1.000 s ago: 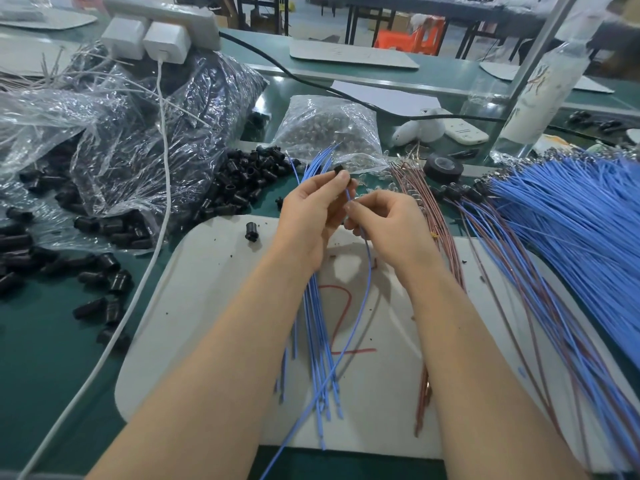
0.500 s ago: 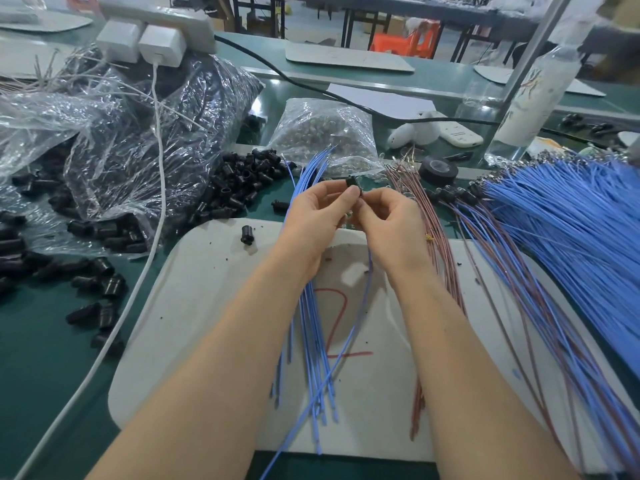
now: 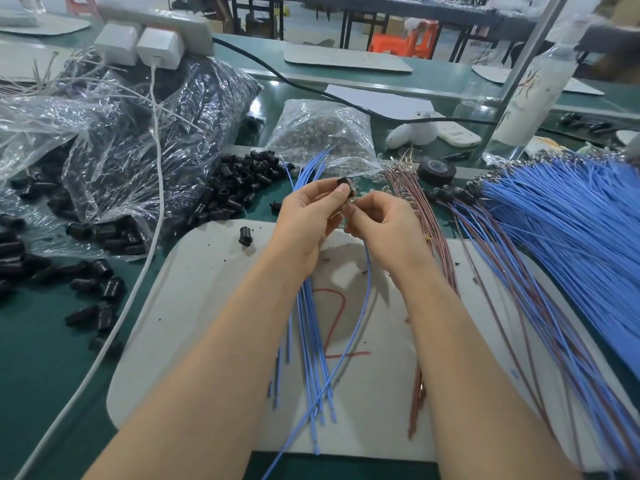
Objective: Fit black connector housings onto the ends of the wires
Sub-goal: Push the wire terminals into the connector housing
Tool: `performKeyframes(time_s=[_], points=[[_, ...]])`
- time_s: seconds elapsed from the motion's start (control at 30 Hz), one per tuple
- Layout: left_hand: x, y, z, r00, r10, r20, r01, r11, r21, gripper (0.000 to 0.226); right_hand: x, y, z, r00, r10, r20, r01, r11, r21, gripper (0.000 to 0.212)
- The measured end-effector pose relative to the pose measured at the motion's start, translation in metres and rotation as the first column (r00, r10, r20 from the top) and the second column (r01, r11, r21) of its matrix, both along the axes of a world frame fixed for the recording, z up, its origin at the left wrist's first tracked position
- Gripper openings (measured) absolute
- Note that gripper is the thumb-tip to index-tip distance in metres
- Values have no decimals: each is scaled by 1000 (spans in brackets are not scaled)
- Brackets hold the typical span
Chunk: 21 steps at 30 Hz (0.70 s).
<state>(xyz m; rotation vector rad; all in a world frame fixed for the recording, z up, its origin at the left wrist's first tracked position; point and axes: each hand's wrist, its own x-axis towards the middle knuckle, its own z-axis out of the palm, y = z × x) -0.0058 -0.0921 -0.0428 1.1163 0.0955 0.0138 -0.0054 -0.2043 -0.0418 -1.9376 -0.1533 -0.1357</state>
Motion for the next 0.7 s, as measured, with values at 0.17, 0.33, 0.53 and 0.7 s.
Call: performKeyframes(time_s=[0.17, 0.33, 0.53, 0.7], points=[[-2, -3, 0, 1000, 14, 28, -18, 988, 156, 8, 1, 1, -2, 999, -46, 11, 46, 999, 1, 15], [-5, -2, 2, 986, 30, 164, -79, 949, 306, 13, 2, 2, -4, 998, -69, -1, 69, 998, -2, 10], [-7, 0, 4, 982, -3, 189, -82, 892, 445, 16, 3, -2, -7, 990, -128, 61, 134, 985, -105, 7], [-10, -6, 3, 907, -7, 422, -306, 679, 667, 16, 2, -1, -6, 980, -154, 122, 178, 959, -219, 9]])
